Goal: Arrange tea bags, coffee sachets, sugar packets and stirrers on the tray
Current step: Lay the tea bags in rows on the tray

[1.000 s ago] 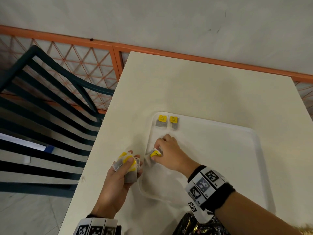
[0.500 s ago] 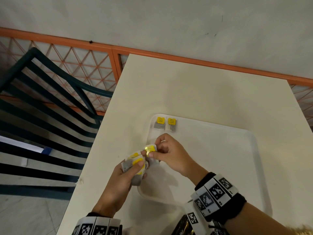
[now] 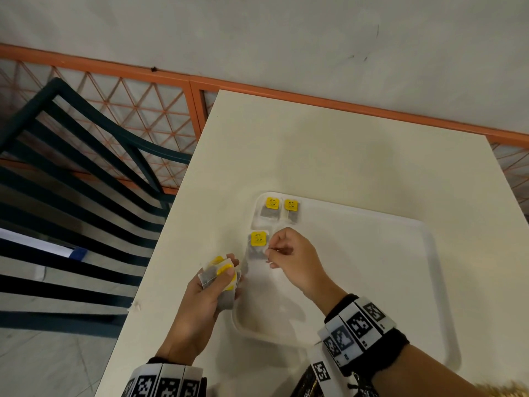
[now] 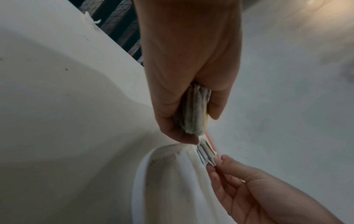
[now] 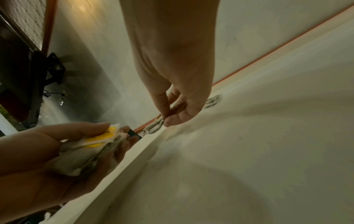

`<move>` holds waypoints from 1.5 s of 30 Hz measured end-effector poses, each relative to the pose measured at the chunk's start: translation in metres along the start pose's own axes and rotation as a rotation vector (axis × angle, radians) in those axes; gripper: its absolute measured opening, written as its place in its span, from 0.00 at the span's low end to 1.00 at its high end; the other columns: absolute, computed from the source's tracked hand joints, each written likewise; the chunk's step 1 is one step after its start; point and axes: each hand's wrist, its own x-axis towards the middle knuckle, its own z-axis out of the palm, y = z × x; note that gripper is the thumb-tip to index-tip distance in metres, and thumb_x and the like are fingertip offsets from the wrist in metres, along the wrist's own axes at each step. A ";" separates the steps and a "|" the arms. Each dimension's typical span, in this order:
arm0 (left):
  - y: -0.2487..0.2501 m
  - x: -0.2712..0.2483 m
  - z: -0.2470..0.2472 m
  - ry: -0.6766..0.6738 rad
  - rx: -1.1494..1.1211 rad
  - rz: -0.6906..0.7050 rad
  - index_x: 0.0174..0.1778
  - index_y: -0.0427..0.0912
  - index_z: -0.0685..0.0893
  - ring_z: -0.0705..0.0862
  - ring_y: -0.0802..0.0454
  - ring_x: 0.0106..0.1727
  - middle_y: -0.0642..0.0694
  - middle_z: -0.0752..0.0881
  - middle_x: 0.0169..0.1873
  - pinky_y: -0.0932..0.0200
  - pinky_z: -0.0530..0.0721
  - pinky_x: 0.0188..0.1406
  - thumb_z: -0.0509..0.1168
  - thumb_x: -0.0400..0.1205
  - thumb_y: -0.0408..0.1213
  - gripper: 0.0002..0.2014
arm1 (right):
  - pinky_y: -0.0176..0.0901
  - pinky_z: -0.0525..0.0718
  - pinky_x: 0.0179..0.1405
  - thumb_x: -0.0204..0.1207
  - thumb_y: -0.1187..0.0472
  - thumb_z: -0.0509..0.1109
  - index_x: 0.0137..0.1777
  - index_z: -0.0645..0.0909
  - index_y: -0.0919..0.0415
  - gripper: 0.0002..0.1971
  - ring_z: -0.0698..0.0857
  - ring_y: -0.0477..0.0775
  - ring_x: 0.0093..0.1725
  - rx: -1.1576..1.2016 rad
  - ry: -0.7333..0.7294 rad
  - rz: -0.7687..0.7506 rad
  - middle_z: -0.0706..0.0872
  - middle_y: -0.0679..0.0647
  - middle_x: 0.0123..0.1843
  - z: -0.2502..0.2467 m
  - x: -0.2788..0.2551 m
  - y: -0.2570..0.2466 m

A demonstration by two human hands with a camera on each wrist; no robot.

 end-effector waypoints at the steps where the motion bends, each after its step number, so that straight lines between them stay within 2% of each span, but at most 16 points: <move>1: 0.000 -0.001 -0.002 0.014 -0.035 -0.003 0.56 0.48 0.82 0.88 0.48 0.49 0.48 0.89 0.49 0.60 0.89 0.39 0.69 0.75 0.38 0.13 | 0.38 0.85 0.35 0.72 0.74 0.69 0.35 0.76 0.55 0.13 0.84 0.52 0.33 -0.010 0.043 0.006 0.84 0.51 0.33 -0.001 0.004 0.001; 4: -0.001 -0.002 -0.008 0.040 -0.133 -0.024 0.56 0.46 0.82 0.89 0.46 0.48 0.43 0.90 0.47 0.57 0.89 0.38 0.79 0.61 0.47 0.28 | 0.43 0.86 0.39 0.73 0.74 0.69 0.34 0.77 0.53 0.14 0.84 0.53 0.33 -0.052 0.128 0.026 0.83 0.49 0.33 -0.001 0.016 0.004; 7: 0.001 -0.003 -0.009 0.035 -0.254 -0.051 0.57 0.42 0.82 0.87 0.44 0.48 0.40 0.88 0.46 0.57 0.89 0.38 0.64 0.75 0.34 0.14 | 0.46 0.86 0.40 0.72 0.74 0.68 0.34 0.76 0.54 0.14 0.84 0.55 0.33 -0.085 0.166 0.027 0.83 0.50 0.31 0.002 0.022 0.005; 11: 0.004 -0.005 -0.009 0.023 -0.348 -0.083 0.56 0.39 0.83 0.89 0.44 0.44 0.37 0.89 0.47 0.53 0.90 0.40 0.59 0.79 0.33 0.13 | 0.38 0.83 0.35 0.71 0.73 0.69 0.34 0.75 0.55 0.12 0.83 0.51 0.31 -0.130 0.188 0.014 0.82 0.52 0.32 0.005 0.025 0.006; 13: 0.004 -0.005 -0.010 0.014 -0.393 -0.101 0.57 0.38 0.83 0.90 0.43 0.44 0.35 0.89 0.48 0.52 0.90 0.40 0.56 0.79 0.33 0.15 | 0.41 0.84 0.37 0.71 0.72 0.70 0.33 0.74 0.54 0.13 0.84 0.54 0.32 -0.163 0.206 0.002 0.81 0.51 0.30 0.006 0.026 0.006; 16: 0.005 -0.005 -0.007 -0.014 -0.419 -0.105 0.58 0.38 0.82 0.90 0.44 0.44 0.36 0.89 0.48 0.52 0.90 0.39 0.57 0.75 0.33 0.17 | 0.49 0.86 0.44 0.70 0.71 0.70 0.33 0.73 0.52 0.14 0.86 0.61 0.38 -0.202 0.223 -0.004 0.80 0.49 0.30 0.007 0.027 0.006; 19: 0.005 -0.006 -0.002 -0.050 -0.398 -0.090 0.55 0.38 0.83 0.90 0.45 0.44 0.36 0.89 0.46 0.53 0.90 0.39 0.62 0.71 0.34 0.17 | 0.48 0.85 0.44 0.71 0.70 0.70 0.33 0.72 0.51 0.14 0.85 0.59 0.38 -0.212 0.215 0.015 0.79 0.48 0.30 0.008 0.028 0.006; 23: 0.005 -0.006 0.004 -0.055 -0.314 -0.051 0.54 0.38 0.82 0.89 0.46 0.43 0.39 0.89 0.43 0.55 0.89 0.42 0.62 0.74 0.34 0.13 | 0.34 0.78 0.38 0.72 0.66 0.71 0.39 0.76 0.57 0.06 0.81 0.51 0.38 -0.290 0.210 -0.020 0.80 0.49 0.35 0.007 0.026 0.003; 27: 0.003 -0.004 0.005 -0.023 -0.265 -0.025 0.57 0.42 0.81 0.91 0.51 0.43 0.44 0.92 0.42 0.57 0.90 0.38 0.58 0.81 0.32 0.11 | 0.25 0.72 0.35 0.77 0.56 0.68 0.46 0.79 0.58 0.06 0.76 0.42 0.34 -0.331 0.093 -0.089 0.80 0.45 0.38 0.007 0.009 -0.010; 30: 0.003 -0.001 0.008 -0.026 -0.231 -0.015 0.57 0.44 0.81 0.91 0.53 0.41 0.47 0.92 0.40 0.59 0.89 0.34 0.59 0.81 0.31 0.11 | 0.33 0.76 0.42 0.77 0.50 0.67 0.46 0.81 0.54 0.08 0.77 0.46 0.36 -0.222 -0.142 -0.029 0.81 0.46 0.39 0.009 -0.011 -0.019; 32: 0.003 -0.001 0.010 -0.045 -0.218 -0.014 0.59 0.44 0.81 0.90 0.52 0.44 0.46 0.92 0.43 0.58 0.89 0.35 0.67 0.76 0.38 0.15 | 0.31 0.77 0.41 0.74 0.51 0.71 0.48 0.82 0.52 0.07 0.77 0.41 0.35 -0.224 -0.236 -0.035 0.82 0.46 0.42 0.010 -0.019 -0.019; 34: 0.002 -0.002 0.011 -0.092 -0.214 -0.021 0.60 0.45 0.81 0.90 0.50 0.47 0.44 0.91 0.48 0.57 0.89 0.37 0.80 0.60 0.49 0.32 | 0.25 0.75 0.38 0.72 0.54 0.74 0.47 0.81 0.50 0.07 0.77 0.36 0.33 -0.219 -0.234 -0.050 0.82 0.45 0.43 0.012 -0.022 -0.017; 36: 0.000 -0.004 0.011 -0.137 -0.205 -0.024 0.60 0.44 0.81 0.89 0.48 0.51 0.43 0.90 0.51 0.58 0.88 0.40 0.84 0.50 0.52 0.42 | 0.26 0.75 0.37 0.71 0.56 0.75 0.48 0.81 0.49 0.07 0.76 0.38 0.33 -0.187 -0.196 -0.043 0.83 0.47 0.46 0.011 -0.022 -0.015; 38: -0.002 -0.005 0.011 -0.195 -0.162 -0.015 0.62 0.42 0.81 0.88 0.47 0.54 0.41 0.89 0.53 0.58 0.87 0.45 0.84 0.55 0.44 0.38 | 0.28 0.76 0.39 0.72 0.57 0.74 0.48 0.81 0.49 0.07 0.76 0.42 0.35 -0.158 -0.165 -0.051 0.84 0.49 0.48 0.010 -0.022 -0.014; 42: -0.004 -0.007 0.011 -0.164 -0.110 0.001 0.62 0.41 0.80 0.88 0.46 0.53 0.41 0.90 0.51 0.57 0.88 0.46 0.70 0.69 0.23 0.24 | 0.31 0.77 0.38 0.74 0.64 0.72 0.45 0.80 0.54 0.05 0.78 0.40 0.34 -0.049 -0.116 -0.062 0.83 0.47 0.41 0.008 -0.019 -0.013; 45: -0.004 -0.006 0.010 -0.093 -0.125 -0.012 0.63 0.43 0.79 0.88 0.46 0.53 0.42 0.89 0.53 0.57 0.88 0.47 0.62 0.76 0.23 0.20 | 0.35 0.83 0.35 0.77 0.69 0.67 0.43 0.77 0.57 0.07 0.83 0.43 0.35 0.147 -0.092 -0.044 0.84 0.53 0.42 0.002 -0.017 -0.018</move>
